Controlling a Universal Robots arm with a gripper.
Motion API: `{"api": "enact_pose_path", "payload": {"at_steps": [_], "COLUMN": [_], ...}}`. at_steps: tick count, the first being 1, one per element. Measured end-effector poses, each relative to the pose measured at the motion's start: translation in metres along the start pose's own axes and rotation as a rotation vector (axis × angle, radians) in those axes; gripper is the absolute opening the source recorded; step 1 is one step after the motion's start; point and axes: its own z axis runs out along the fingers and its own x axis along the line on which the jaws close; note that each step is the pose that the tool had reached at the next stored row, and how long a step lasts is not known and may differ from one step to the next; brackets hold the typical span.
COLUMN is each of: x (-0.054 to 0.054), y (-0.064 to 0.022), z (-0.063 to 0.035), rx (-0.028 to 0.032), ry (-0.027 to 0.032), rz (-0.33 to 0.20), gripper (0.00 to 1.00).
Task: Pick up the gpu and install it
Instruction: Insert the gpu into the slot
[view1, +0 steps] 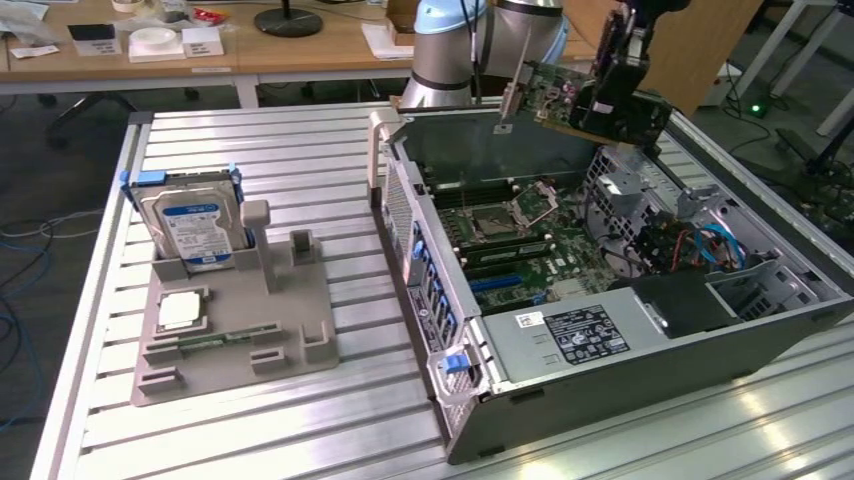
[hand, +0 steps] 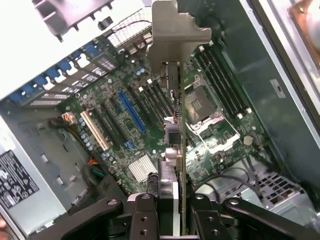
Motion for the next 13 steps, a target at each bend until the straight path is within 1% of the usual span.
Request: {"api": "enact_pose_path", "payload": {"at_steps": [13], "x": [0.0], "y": [0.0], "z": [0.0004], "rx": [0.0003], "ry": [-0.0037], "rz": [-0.198], "gripper": [0.28]}}
